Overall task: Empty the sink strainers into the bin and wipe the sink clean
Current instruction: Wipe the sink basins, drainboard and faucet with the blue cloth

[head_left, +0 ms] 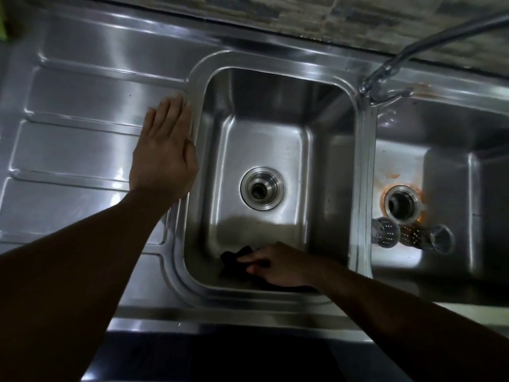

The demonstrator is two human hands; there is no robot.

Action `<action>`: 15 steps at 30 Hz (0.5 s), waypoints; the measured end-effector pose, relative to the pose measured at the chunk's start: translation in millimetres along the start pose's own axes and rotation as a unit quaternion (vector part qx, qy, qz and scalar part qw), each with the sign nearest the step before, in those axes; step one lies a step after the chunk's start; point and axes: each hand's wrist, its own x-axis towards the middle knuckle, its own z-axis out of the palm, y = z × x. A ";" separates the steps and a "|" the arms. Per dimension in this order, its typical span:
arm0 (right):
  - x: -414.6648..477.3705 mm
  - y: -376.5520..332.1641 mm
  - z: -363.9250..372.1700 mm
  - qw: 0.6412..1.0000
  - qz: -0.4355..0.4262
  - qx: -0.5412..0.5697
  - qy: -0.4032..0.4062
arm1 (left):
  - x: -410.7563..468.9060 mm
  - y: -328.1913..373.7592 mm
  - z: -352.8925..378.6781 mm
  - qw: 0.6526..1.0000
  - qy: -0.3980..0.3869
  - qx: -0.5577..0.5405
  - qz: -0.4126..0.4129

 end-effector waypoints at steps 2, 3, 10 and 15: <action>-6.0 10.0 -6.0 0.998 0.006 -0.060 -0.002 | -0.2 0.1 -1.0 1.000 -0.010 -0.001 -0.002; -11.1 19.8 -10.4 0.995 0.007 -0.094 -0.015 | 0.2 0.1 -1.2 1.000 -0.012 -0.003 -0.003; 6.1 42.2 -50.0 0.890 0.082 -0.448 0.019 | 1.2 0.6 -0.8 1.000 -0.015 -0.007 -0.009; 50.6 40.2 -172.7 0.718 0.222 -0.656 0.063 | 0.3 -2.0 -0.9 0.999 -0.035 -0.011 -0.009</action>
